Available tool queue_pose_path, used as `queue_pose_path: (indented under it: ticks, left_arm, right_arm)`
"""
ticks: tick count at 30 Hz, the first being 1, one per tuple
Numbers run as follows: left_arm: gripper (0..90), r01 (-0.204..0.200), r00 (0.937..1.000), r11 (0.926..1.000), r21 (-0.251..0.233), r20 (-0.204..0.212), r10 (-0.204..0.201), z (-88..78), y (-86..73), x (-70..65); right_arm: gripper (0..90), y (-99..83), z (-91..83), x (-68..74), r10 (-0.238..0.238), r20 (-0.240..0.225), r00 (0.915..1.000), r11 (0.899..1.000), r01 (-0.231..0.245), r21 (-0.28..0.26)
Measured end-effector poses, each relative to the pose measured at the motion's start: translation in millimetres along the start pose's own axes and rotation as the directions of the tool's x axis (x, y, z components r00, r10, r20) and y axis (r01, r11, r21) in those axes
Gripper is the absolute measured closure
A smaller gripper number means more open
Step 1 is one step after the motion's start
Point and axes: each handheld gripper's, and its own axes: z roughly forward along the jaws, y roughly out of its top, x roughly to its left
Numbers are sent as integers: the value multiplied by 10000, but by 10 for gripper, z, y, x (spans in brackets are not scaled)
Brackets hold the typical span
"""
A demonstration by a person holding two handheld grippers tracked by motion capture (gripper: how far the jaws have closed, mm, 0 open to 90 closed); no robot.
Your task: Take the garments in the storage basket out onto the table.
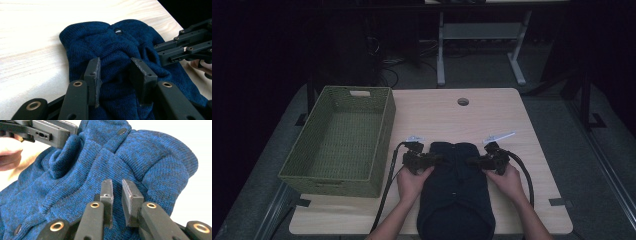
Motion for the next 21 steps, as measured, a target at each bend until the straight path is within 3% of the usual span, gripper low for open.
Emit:
queue_pose_path:
  ticks: [4,8,10,12,16,21]
  left_arm:
    - [582,-2,9993,9998,-174,367,8,-53,45,-16]
    - [581,-102,9986,9986,-523,507,129,-117,161,-13]
    - [579,-159,9984,9978,-650,537,194,-128,216,-8]
    - [578,-123,9987,9973,-719,489,159,-121,278,13]
    - [575,124,9995,9979,-633,281,-107,-64,353,101]
    - [567,499,9987,9985,-231,61,-498,24,320,212]
  right_arm:
    - [703,40,-45,24,-79,-38,10000,9998,80,175]
    - [691,102,-172,-32,93,-34,10000,9989,-95,-457]
    - [683,149,-219,-103,283,-17,9996,9986,-284,-440]
    - [682,174,-280,-165,448,160,9989,9956,-433,-832]
    - [665,216,-319,-317,887,307,9956,9932,-861,-784]
    - [646,214,-275,-455,1366,236,9903,9896,-1354,-478]
